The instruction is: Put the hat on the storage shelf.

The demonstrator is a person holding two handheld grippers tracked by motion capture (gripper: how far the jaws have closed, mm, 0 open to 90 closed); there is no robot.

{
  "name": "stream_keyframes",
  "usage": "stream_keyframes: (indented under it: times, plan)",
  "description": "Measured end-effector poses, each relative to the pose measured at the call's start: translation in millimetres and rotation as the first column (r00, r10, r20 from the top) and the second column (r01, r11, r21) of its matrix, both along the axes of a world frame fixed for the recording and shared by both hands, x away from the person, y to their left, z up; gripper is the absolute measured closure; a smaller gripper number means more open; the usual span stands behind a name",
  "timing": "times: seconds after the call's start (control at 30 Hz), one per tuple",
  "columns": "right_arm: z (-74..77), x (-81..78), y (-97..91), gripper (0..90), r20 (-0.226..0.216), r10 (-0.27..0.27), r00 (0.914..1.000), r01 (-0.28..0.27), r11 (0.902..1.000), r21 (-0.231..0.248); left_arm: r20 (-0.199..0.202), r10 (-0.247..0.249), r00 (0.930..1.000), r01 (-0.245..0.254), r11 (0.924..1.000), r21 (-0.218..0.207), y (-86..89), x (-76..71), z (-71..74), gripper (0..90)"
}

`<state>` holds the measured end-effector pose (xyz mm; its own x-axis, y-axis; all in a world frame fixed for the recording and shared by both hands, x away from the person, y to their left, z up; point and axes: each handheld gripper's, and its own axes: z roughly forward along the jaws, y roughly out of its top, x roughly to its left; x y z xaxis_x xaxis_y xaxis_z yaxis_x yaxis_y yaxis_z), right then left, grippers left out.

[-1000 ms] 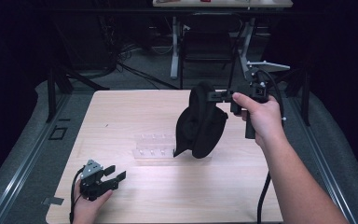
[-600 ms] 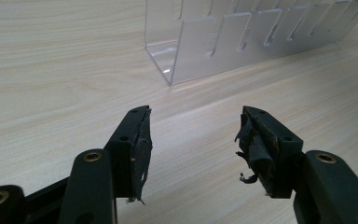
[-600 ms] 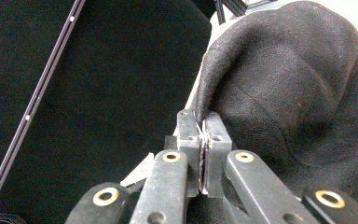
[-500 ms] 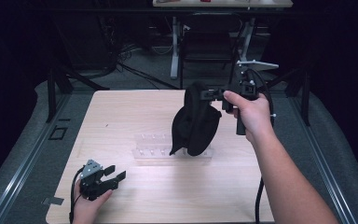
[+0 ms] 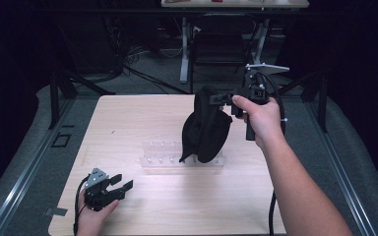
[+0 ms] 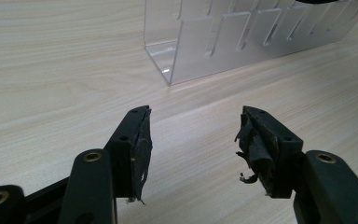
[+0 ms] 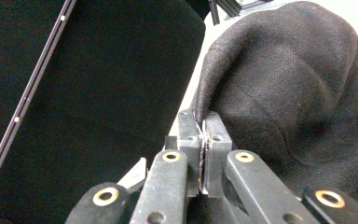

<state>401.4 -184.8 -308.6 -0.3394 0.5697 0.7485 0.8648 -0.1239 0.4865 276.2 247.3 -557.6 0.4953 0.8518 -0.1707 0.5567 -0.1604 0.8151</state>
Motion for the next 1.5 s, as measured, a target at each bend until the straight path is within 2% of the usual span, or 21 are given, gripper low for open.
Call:
stream_keyframes:
  times: [0.1,0.27,0.33,0.43,0.6,0.73,0.8,0.87,1.07,1.37,1.5]
  plan:
    - [-1.9,0.6,1.0,88.5,0.000,0.000,1.0000,0.000,0.9999,-0.014,0.009,0.003,1.0000,-0.003,1.0000,-0.007,-1.7,-0.3,-0.7,44.0]
    - [-6.5,1.9,3.2,88.5,-0.005,-0.005,1.0000,0.005,1.0000,-0.003,0.013,-0.016,0.9998,0.016,0.9999,-0.002,-4.9,-1.7,1.2,44.0]
    - [-7.5,2.1,3.2,88.4,-0.007,-0.001,1.0000,0.001,1.0000,0.007,0.031,-0.016,0.9994,0.016,0.9998,-0.012,-7.1,-2.5,1.8,44.1]
    - [-8.1,2.0,4.0,88.5,-0.006,0.001,1.0000,-0.001,1.0000,0.009,0.026,-0.026,0.9993,0.026,0.9996,-0.012,-9.6,-1.8,4.4,44.5]
    - [-8.4,1.9,7.8,88.4,-0.006,0.004,1.0000,-0.004,0.9998,0.020,0.043,-0.049,0.9979,0.052,0.9970,-0.058,-19.5,1.1,16.2,45.2]
    - [-9.2,2.3,14.4,88.4,0.001,0.013,0.9999,-0.013,0.9995,0.029,0.077,-0.093,0.9927,0.097,0.9939,-0.054,-32.3,1.2,30.3,45.8]
    - [-9.6,2.3,17.7,88.4,-0.002,0.023,0.9997,-0.023,0.9992,0.034,0.099,-0.119,0.9879,0.122,0.9922,-0.023,-40.8,3.0,37.3,46.0]
    - [-9.5,1.8,21.6,88.3,-0.005,0.026,0.9997,-0.025,0.9989,0.039,0.110,-0.135,0.9847,0.138,0.9902,-0.020,-47.5,5.2,41.4,46.5]
    - [-9.6,2.0,27.7,88.3,0.000,0.037,0.9993,-0.037,0.9985,0.041,0.143,-0.155,0.9774,0.160,0.9869,-0.022,-65.7,12.4,52.5,46.4]
    - [-12.4,2.3,29.1,88.3,-0.006,0.039,0.9992,-0.039,0.9972,0.064,0.154,-0.167,0.9738,0.170,0.9853,-0.009,-79.0,19.1,62.5,47.5]
    - [-13.3,1.7,30.3,88.3,-0.005,0.037,0.9993,-0.037,0.9968,0.071,0.160,-0.187,0.9691,0.190,0.9817,-0.004,-88.5,19.8,68.3,50.7]
